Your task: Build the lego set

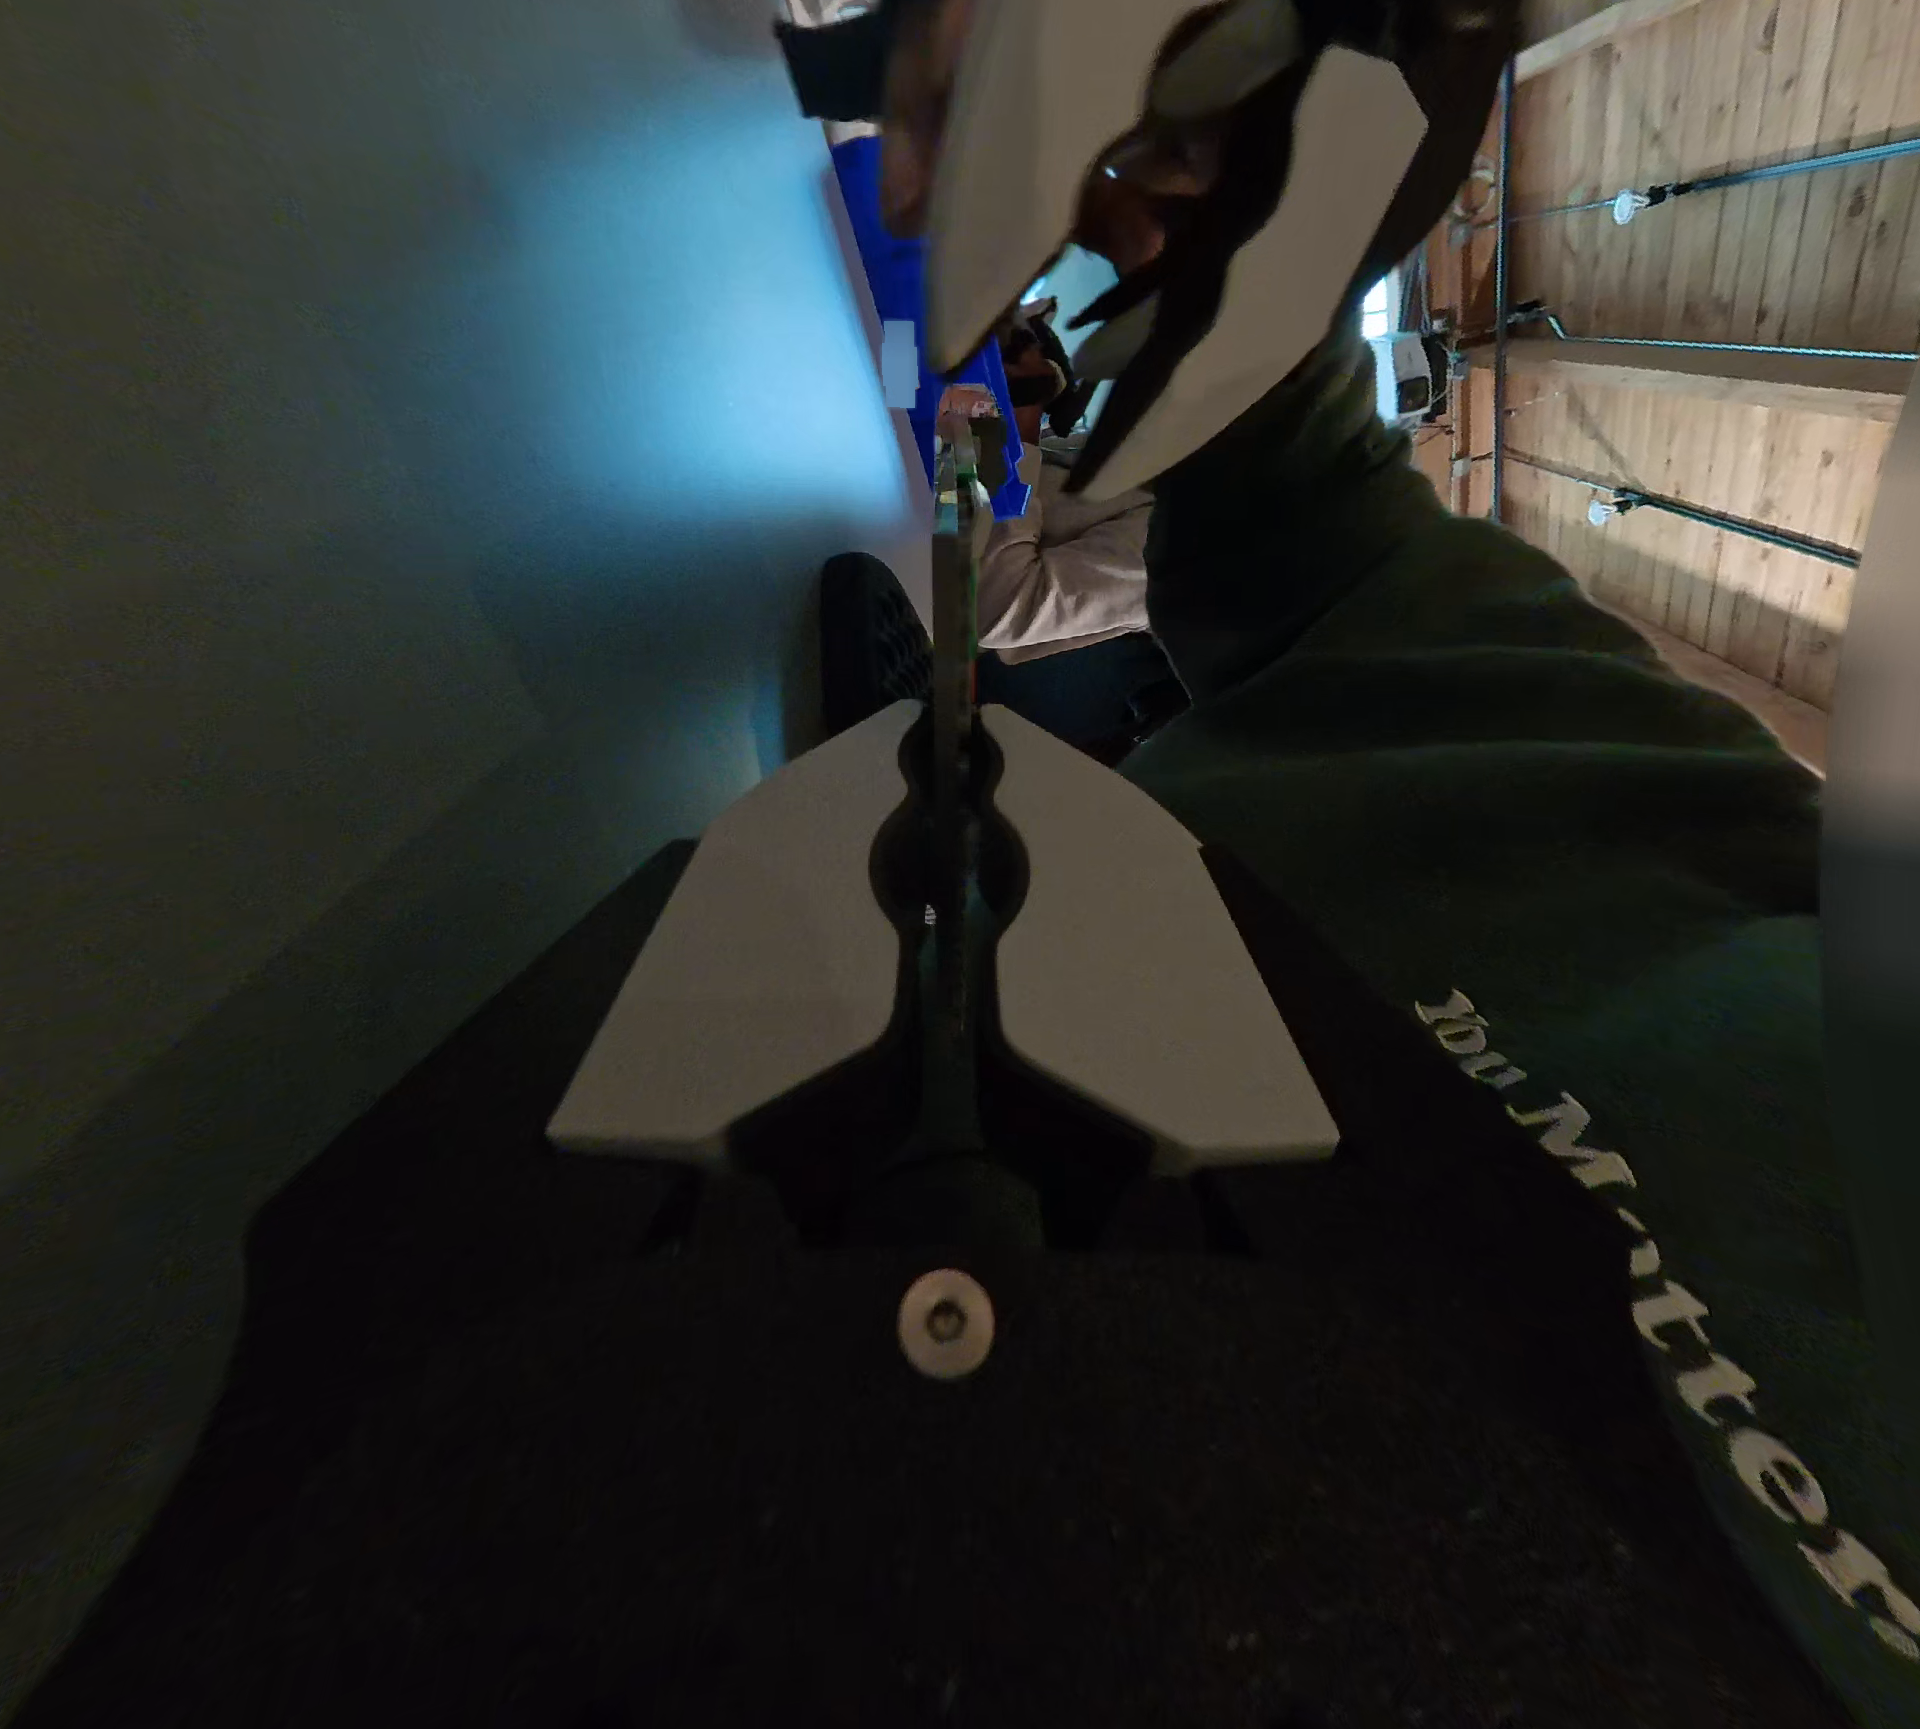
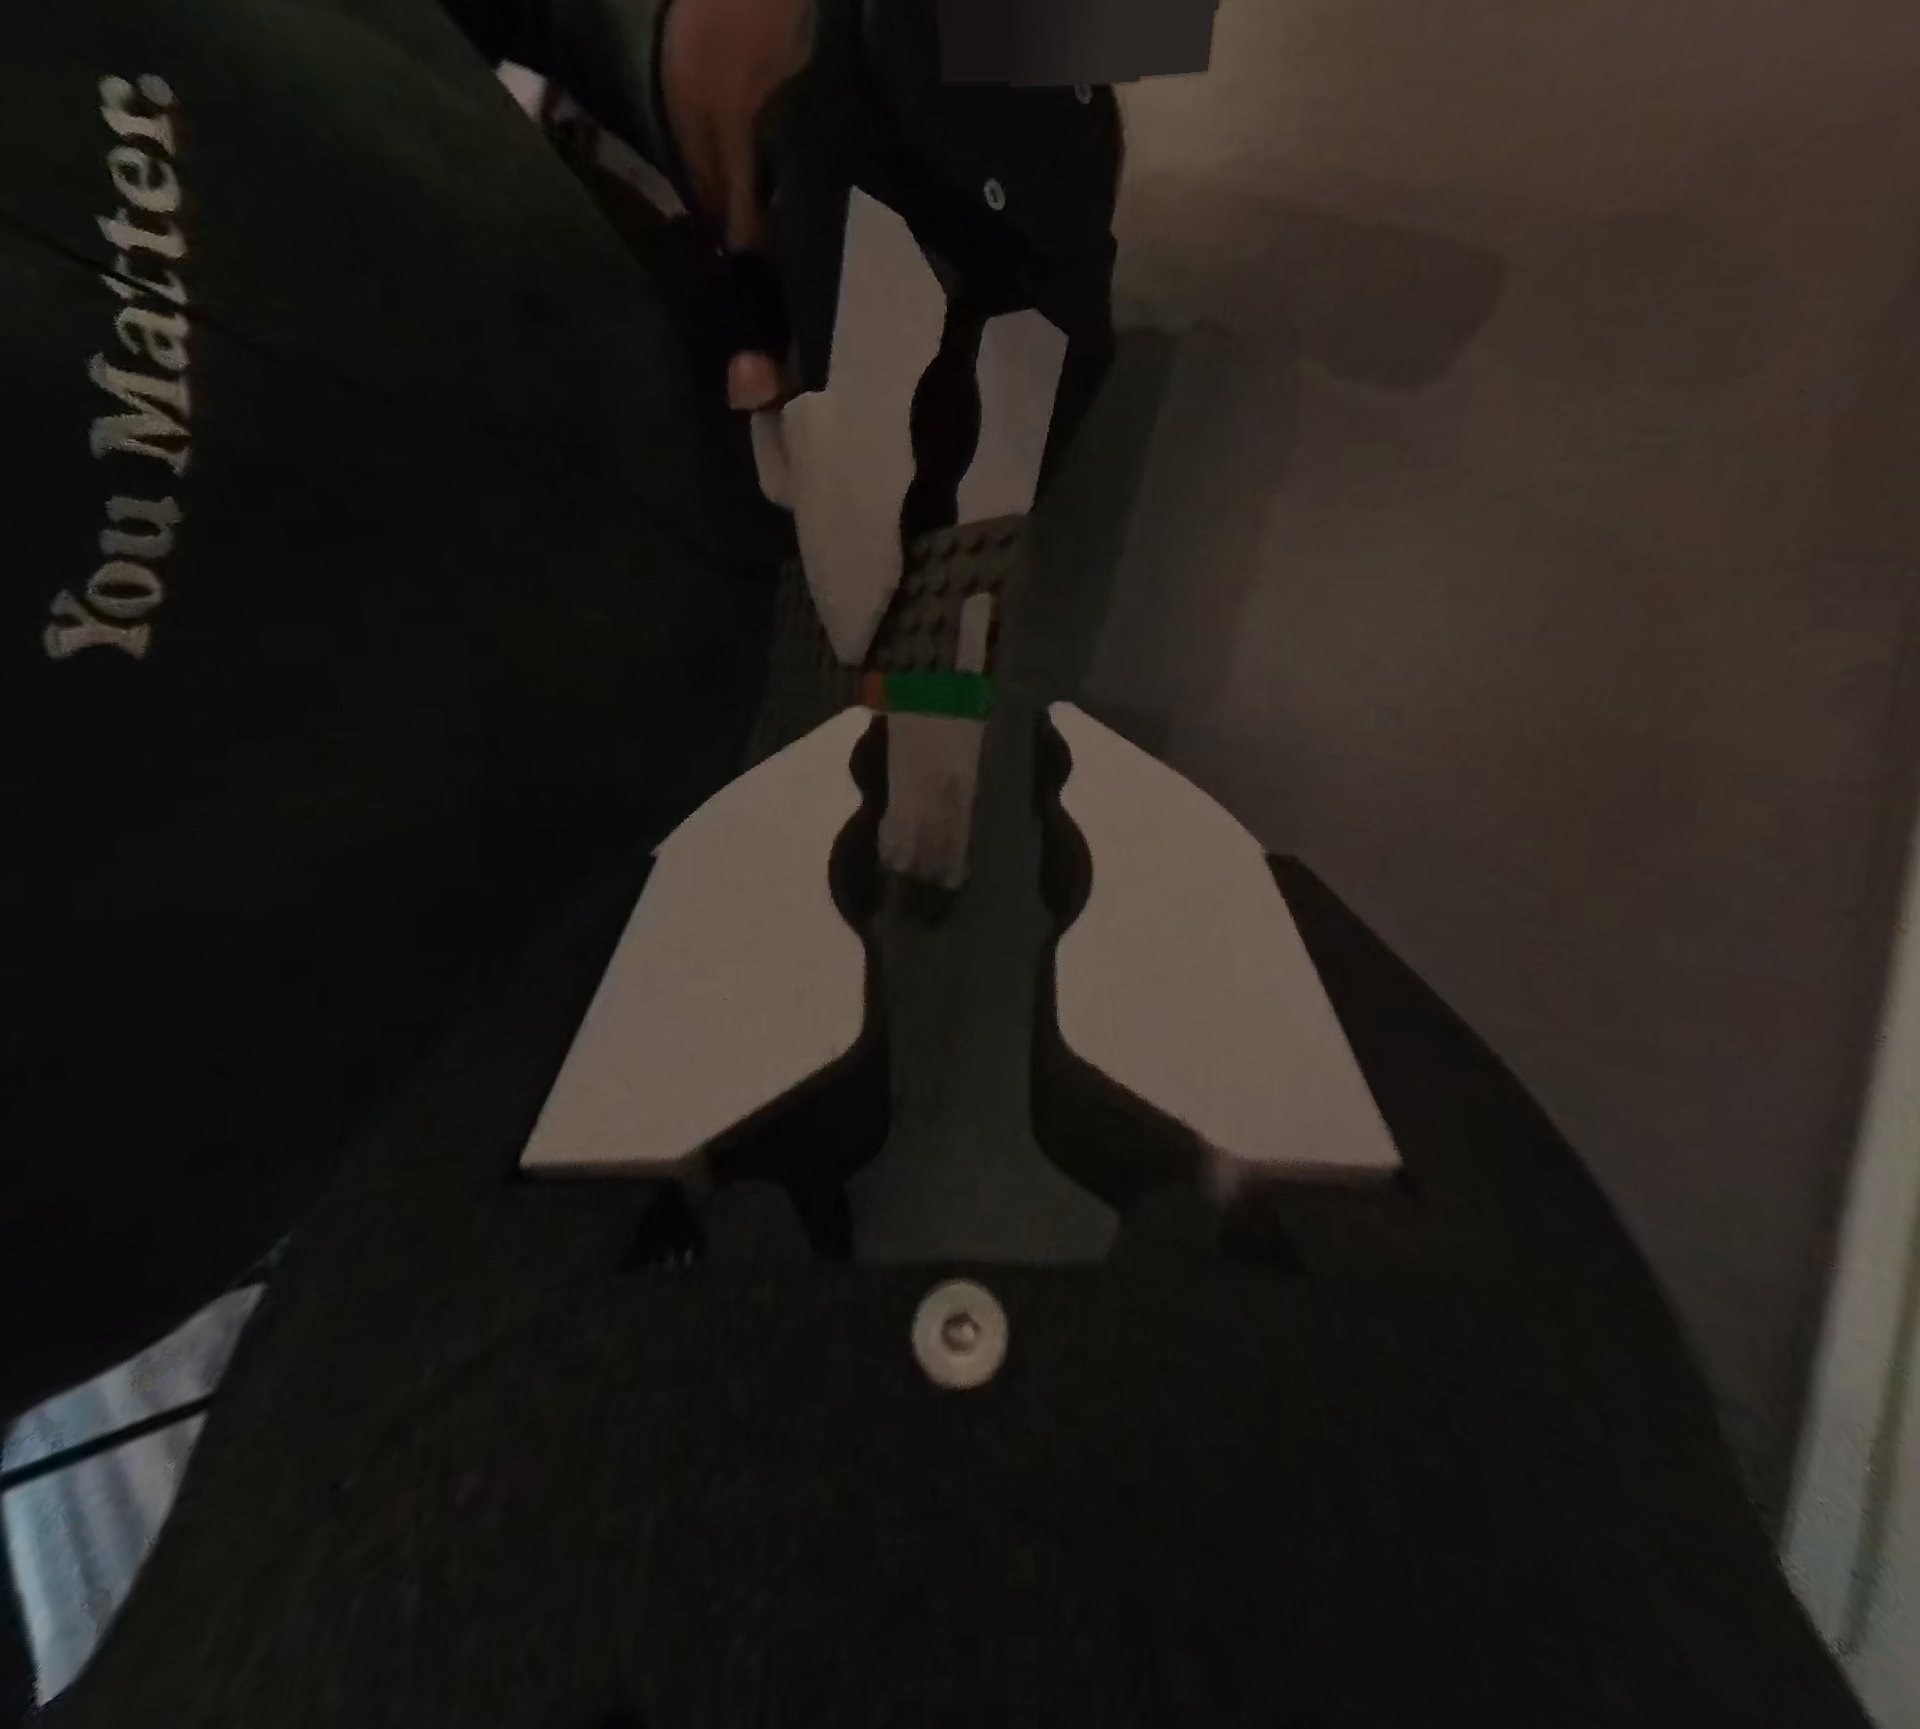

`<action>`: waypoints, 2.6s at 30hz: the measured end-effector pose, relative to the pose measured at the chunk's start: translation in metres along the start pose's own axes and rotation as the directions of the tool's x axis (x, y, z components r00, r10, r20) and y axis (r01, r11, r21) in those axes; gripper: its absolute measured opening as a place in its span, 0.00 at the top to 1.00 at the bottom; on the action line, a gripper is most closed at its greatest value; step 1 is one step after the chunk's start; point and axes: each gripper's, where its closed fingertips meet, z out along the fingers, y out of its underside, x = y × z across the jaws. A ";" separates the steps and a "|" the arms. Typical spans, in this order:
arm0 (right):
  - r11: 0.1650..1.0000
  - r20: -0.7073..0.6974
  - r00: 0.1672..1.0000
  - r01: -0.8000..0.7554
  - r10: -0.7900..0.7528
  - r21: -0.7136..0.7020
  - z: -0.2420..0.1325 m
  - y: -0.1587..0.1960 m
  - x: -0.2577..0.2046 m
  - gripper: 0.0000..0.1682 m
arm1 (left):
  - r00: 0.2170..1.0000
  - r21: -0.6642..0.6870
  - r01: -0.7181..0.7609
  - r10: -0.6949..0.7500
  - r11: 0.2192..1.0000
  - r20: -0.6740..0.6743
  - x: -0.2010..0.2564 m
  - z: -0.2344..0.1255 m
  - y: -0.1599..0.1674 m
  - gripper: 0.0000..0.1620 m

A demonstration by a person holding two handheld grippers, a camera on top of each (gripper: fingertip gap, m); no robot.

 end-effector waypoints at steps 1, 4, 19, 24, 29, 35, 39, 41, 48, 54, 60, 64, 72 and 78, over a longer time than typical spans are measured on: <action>1.000 0.026 1.000 -0.015 0.015 -0.009 0.004 -0.001 0.002 0.84 | 1.000 -0.002 0.000 0.000 1.000 0.000 0.000 0.000 0.000 0.97; 0.997 0.112 0.991 -0.063 0.067 -0.033 0.014 -0.003 0.003 0.85 | 1.000 -0.009 -0.010 0.010 1.000 0.006 0.000 0.001 0.002 0.97; 0.987 0.245 0.956 -0.151 0.159 -0.051 0.020 -0.004 -0.003 0.94 | 0.999 -0.027 -0.037 0.037 0.999 0.014 0.000 0.003 0.005 0.97; 0.977 0.293 0.932 -0.212 0.212 -0.035 0.020 -0.004 -0.007 0.95 | 0.996 -0.035 -0.077 0.078 0.996 0.039 0.000 0.003 0.007 0.97; 0.966 0.320 0.913 -0.258 0.252 -0.026 0.022 0.000 -0.009 0.95 | 0.987 -0.053 -0.132 0.136 0.990 0.088 -0.002 0.004 0.012 0.97; 0.958 0.346 0.896 -0.286 0.277 -0.027 0.023 0.002 -0.015 0.96 | 0.969 -0.084 -0.197 0.207 0.977 0.132 -0.004 0.004 0.017 0.97; 0.960 0.349 0.898 -0.280 0.268 -0.015 0.023 0.001 -0.018 0.97 | 0.966 -0.095 -0.213 0.225 0.972 0.130 -0.003 0.005 0.019 0.97; 0.957 0.356 0.893 -0.291 0.274 -0.007 0.022 0.000 -0.019 0.96 | 0.967 -0.092 -0.214 0.224 0.973 0.123 -0.002 0.005 0.018 0.97; 0.982 0.305 0.939 -0.184 0.160 0.053 0.013 -0.005 -0.024 0.96 | 0.959 -0.084 -0.257 0.265 0.963 0.101 0.006 0.005 0.014 0.97; 0.988 0.221 0.968 -0.136 0.118 0.067 0.007 -0.004 -0.026 0.94 | 0.949 -0.090 -0.286 0.295 0.954 0.112 0.007 0.005 0.014 0.97; 0.990 0.218 0.969 -0.133 0.119 0.051 0.013 -0.003 -0.030 0.96 | 0.940 -0.099 -0.312 0.322 0.945 0.114 0.009 0.009 0.016 0.97; 0.988 0.225 0.966 -0.142 0.126 0.053 0.013 -0.004 -0.031 0.96 | 0.937 -0.097 -0.319 0.329 0.943 0.120 0.010 0.009 0.016 0.97; 0.962 0.264 0.937 -0.260 0.229 0.087 0.016 -0.009 -0.026 0.96 | 0.959 -0.070 -0.260 0.266 0.963 0.093 0.009 0.006 0.016 0.97; 0.926 0.185 0.971 -0.205 0.152 0.316 -0.020 -0.034 -0.016 0.85 | 0.985 -0.004 -0.170 0.170 0.985 0.012 0.018 -0.001 0.002 0.97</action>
